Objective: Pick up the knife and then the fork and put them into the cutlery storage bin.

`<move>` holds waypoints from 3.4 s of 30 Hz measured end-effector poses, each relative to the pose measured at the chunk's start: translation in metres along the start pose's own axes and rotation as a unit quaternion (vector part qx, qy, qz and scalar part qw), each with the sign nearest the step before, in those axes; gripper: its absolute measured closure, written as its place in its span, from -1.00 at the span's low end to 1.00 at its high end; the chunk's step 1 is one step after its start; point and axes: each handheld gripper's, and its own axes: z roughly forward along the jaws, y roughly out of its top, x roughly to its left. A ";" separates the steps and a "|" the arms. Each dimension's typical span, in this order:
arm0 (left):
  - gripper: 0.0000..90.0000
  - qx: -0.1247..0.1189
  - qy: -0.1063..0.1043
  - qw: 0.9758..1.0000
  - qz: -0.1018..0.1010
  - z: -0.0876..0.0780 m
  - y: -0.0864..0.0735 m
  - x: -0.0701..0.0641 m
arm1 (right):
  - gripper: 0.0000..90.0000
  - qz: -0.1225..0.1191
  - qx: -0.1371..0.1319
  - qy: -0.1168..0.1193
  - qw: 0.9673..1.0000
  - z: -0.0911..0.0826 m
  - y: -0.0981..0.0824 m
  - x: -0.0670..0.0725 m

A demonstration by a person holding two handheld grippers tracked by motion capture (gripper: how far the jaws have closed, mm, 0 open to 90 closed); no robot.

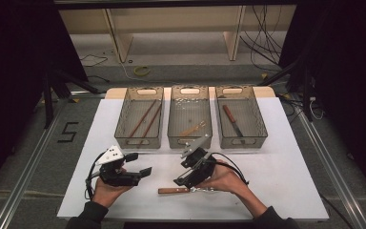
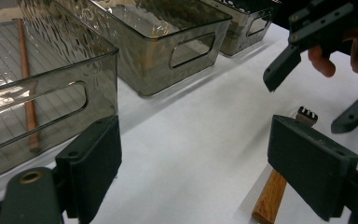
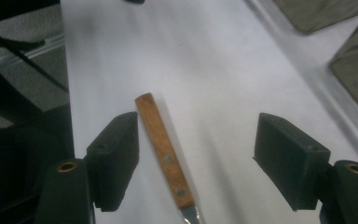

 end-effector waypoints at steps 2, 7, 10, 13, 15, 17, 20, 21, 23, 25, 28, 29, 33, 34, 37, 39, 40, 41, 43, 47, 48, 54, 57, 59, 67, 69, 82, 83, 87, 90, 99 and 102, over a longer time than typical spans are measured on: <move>-0.62 -0.001 0.000 1.000 -0.001 0.000 0.000 0.000 | -0.29 -0.004 0.003 0.007 1.000 0.005 -0.001 0.002; -0.62 -0.001 0.000 1.000 0.000 0.000 0.000 0.000 | -0.26 -0.014 0.024 0.017 0.999 0.016 -0.003 0.005; -0.62 -0.001 0.000 1.000 0.000 0.000 0.000 0.000 | -0.23 -0.020 0.040 0.018 0.999 0.021 -0.004 0.007; -0.62 -0.001 0.000 1.000 0.000 0.000 0.000 0.000 | -0.19 -0.023 0.052 0.018 0.998 0.026 -0.006 0.008; -0.62 0.000 0.000 1.000 0.000 0.000 0.000 0.000 | -0.16 -0.031 0.069 0.017 0.997 0.029 -0.006 0.009; -0.62 -0.001 0.000 1.000 0.000 0.000 0.000 0.000 | -0.12 -0.035 0.078 0.016 0.996 0.032 -0.007 0.011; -0.62 -0.001 0.000 1.000 -0.001 0.000 0.000 0.000 | -0.04 -0.045 0.094 0.013 0.994 0.035 -0.007 0.013; -0.62 -0.001 0.000 1.000 0.000 0.000 0.000 0.000 | -0.01 -0.048 0.099 0.012 0.994 0.036 -0.008 0.013; -0.62 -0.001 0.000 1.000 -0.001 0.000 0.000 0.000 | 0.04 -0.052 0.107 0.008 0.993 0.038 -0.008 0.013; -0.62 -0.001 -0.001 1.000 -0.001 0.000 0.000 0.000 | 0.10 -0.050 0.111 0.011 0.992 0.040 -0.010 0.013; -0.62 -0.001 -0.001 1.000 -0.001 0.000 0.000 0.000 | 0.17 -0.052 0.122 0.010 0.991 0.044 -0.012 0.012; -0.62 -0.001 -0.001 1.000 -0.001 0.000 0.000 0.000 | 0.20 -0.054 0.122 0.010 0.991 0.045 -0.012 0.011; -0.62 -0.001 -0.001 1.000 -0.001 0.000 0.000 0.000 | 0.32 -0.058 0.121 0.004 0.991 0.045 -0.012 0.012; -0.62 0.000 -0.001 1.000 -0.001 0.000 0.000 0.000 | 0.33 -0.065 0.124 0.000 0.990 0.045 -0.012 0.013; -0.62 0.000 -0.001 1.000 0.000 0.000 0.000 0.000 | 0.39 -0.076 0.128 -0.008 0.989 0.045 -0.012 0.016; -0.62 0.000 -0.001 1.000 0.000 0.000 0.000 0.000 | 0.44 -0.083 0.124 -0.011 0.989 0.046 -0.012 0.016; -0.62 -0.001 -0.001 1.000 0.000 0.000 0.000 0.000 | 0.46 -0.086 0.128 -0.013 0.988 0.046 -0.012 0.017; -0.62 -0.001 -0.001 1.000 0.000 0.000 0.000 0.000 | 0.51 -0.089 0.127 -0.014 0.988 0.046 -0.012 0.017; -0.62 0.000 -0.001 1.000 0.000 0.000 0.000 -0.001 | 0.58 -0.091 0.131 -0.020 0.987 0.046 -0.012 0.018; -0.62 0.000 -0.001 1.000 0.000 0.000 0.000 0.000 | 0.69 -0.097 0.135 -0.021 0.986 0.046 -0.011 0.018; -0.62 0.000 -0.001 1.000 -0.001 0.000 0.000 0.000 | 0.70 -0.096 0.135 -0.021 0.986 0.045 -0.011 0.018; -0.62 0.000 -0.001 1.000 -0.001 0.000 0.000 0.000 | 0.71 -0.096 0.129 -0.019 0.987 0.046 -0.012 0.019; -0.62 -0.001 -0.001 1.000 -0.001 0.000 0.000 0.000 | 0.72 -0.101 0.131 -0.019 0.986 0.044 -0.012 0.018; -0.62 -0.001 -0.001 1.000 -0.001 0.000 0.000 0.000 | 0.72 -0.101 0.128 -0.017 0.987 0.042 -0.012 0.016; -0.62 0.000 -0.001 1.000 -0.001 0.000 0.000 0.000 | 0.72 -0.092 0.102 -0.017 0.990 0.030 -0.010 0.008; -0.62 0.000 -0.001 1.000 -0.001 0.000 0.000 0.000 | 0.72 -0.080 0.098 -0.018 0.992 0.028 -0.010 0.008; -0.62 0.001 -0.001 1.000 -0.001 0.000 0.000 0.000 | 0.72 -0.062 0.070 -0.020 0.995 0.016 -0.009 0.002; -0.62 0.001 -0.001 1.000 -0.001 0.000 0.000 0.001 | 0.72 -0.060 0.067 -0.020 0.996 0.016 -0.009 0.001; -0.62 0.001 -0.001 1.000 -0.001 0.000 0.000 0.000 | 0.72 -0.056 0.065 -0.022 0.996 0.014 -0.010 0.000; -0.62 0.002 -0.001 1.000 -0.001 0.000 0.000 0.000 | 0.72 -0.054 0.060 -0.025 0.996 0.012 -0.009 0.000; -0.62 0.002 -0.001 1.000 0.000 0.000 0.000 0.000 | 0.73 -0.040 0.032 -0.026 0.998 -0.001 -0.008 -0.008; -0.62 0.002 -0.002 1.000 -0.001 0.000 0.000 0.000 | 0.73 -0.038 0.031 -0.030 0.998 -0.002 -0.008 -0.008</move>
